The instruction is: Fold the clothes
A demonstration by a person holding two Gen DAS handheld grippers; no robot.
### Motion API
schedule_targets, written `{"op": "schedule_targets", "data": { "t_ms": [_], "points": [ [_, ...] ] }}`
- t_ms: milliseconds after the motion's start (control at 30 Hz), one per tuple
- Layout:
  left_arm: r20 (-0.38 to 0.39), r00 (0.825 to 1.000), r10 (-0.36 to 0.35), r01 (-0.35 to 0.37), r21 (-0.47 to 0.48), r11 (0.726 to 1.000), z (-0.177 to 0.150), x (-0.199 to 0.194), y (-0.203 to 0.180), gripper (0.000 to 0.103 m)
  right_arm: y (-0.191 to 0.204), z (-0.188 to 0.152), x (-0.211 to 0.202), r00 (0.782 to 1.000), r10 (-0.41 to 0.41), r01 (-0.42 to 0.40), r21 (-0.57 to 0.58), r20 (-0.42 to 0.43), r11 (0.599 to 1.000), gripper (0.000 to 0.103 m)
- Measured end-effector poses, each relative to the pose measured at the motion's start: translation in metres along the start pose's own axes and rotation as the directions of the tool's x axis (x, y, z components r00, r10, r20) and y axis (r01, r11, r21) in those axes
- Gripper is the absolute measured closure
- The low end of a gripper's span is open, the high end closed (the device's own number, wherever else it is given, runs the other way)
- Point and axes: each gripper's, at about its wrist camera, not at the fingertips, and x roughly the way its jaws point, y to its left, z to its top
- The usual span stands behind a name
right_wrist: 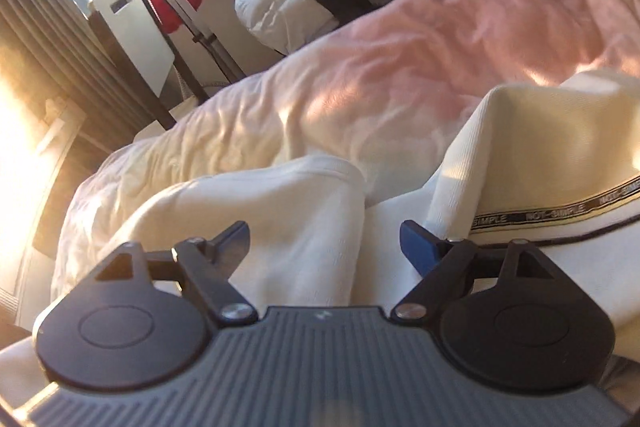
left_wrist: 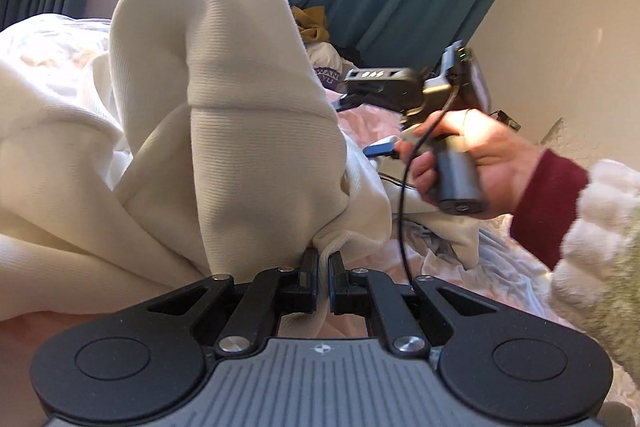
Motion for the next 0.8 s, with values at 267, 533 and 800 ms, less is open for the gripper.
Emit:
{"op": "schedule_targets", "data": {
  "t_ms": [267, 533, 800],
  "points": [
    [-0.002, 1.000, -0.009, 0.009, -0.001, 1.000, 0.001, -0.013, 0.000, 0.098, 0.009, -0.010, -0.010, 0.995, 0.049, -0.055, 0.062, 0.089, 0.997, 0.095],
    [0.015, 0.999, -0.031, 0.031, 0.016, 0.999, 0.002, -0.033, -0.004, 0.098, 0.022, -0.012, -0.129, 0.939, 0.094, -0.106, 0.019, 0.331, 0.994, 0.096],
    [0.066, 0.990, -0.123, 0.115, 0.117, 0.986, -0.010, -0.067, -0.032, 0.096, -0.048, -0.051, -0.262, 0.774, -0.039, -0.077, 0.155, 0.631, 0.985, 0.096]
  ]
}}
